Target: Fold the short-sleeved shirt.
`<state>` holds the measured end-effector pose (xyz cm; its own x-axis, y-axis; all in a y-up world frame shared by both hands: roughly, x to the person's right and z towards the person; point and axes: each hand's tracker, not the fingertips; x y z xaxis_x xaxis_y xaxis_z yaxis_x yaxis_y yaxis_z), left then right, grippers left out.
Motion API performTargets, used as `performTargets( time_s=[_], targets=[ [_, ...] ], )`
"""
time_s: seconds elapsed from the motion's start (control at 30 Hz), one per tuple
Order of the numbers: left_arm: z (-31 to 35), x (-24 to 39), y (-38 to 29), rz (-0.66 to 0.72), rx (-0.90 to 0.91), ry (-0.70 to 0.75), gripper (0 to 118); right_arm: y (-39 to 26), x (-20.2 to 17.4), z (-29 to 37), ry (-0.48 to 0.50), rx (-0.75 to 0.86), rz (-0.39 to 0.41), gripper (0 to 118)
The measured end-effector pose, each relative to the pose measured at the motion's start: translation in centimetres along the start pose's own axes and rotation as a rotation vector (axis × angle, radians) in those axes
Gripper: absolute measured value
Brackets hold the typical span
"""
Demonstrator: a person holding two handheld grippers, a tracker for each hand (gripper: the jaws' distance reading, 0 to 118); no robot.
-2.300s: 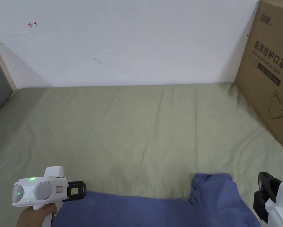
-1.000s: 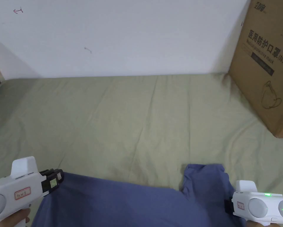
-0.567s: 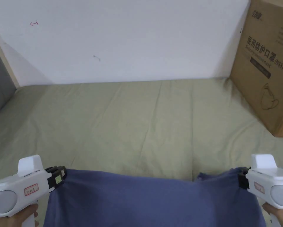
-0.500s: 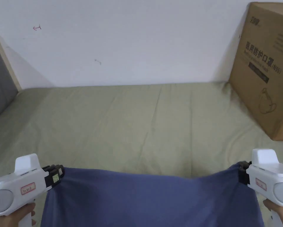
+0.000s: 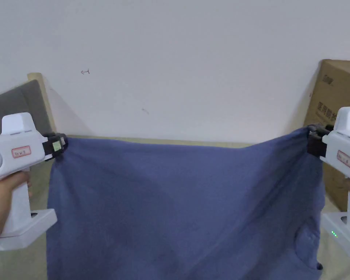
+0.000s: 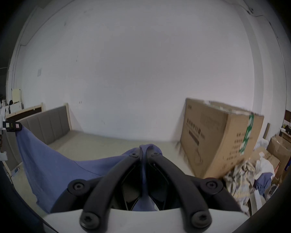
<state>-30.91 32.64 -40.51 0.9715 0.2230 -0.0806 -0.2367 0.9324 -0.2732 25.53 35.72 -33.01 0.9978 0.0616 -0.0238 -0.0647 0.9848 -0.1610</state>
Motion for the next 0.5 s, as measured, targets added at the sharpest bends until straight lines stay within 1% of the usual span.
performTargets(
  time_s=[0.03,0.13,0.2,0.3,0.37,0.47,0.5],
  targets=[
    [-0.1,0.4,1.5,-0.013,0.018,0.002,1,1.3,0.5,-0.7,0.003,0.027,0.002,2],
    [-0.9,1.8,5.4,-0.100,0.076,0.037,1,5.0,0.4,-1.2,-0.010,0.086,0.011,2],
    [-1.1,2.8,7.4,-0.128,0.106,0.025,1,7.0,0.9,-1.9,-0.013,0.121,0.015,2],
    [-1.6,3.9,10.2,-0.118,0.147,0.019,1,9.5,1.5,-2.7,-0.024,0.167,0.016,2],
    [-2.2,4.5,11.5,-0.112,0.169,0.017,1,10.8,1.9,-3.4,-0.038,0.191,0.033,2],
    [-3.4,5.3,12.5,-0.126,0.187,0.024,1,11.6,2.8,-4.7,-0.047,0.207,0.031,2],
    [-2.9,6.0,12.1,-0.136,0.187,0.026,1,11.7,3.0,-5.1,-0.048,0.210,0.030,2]
  ],
)
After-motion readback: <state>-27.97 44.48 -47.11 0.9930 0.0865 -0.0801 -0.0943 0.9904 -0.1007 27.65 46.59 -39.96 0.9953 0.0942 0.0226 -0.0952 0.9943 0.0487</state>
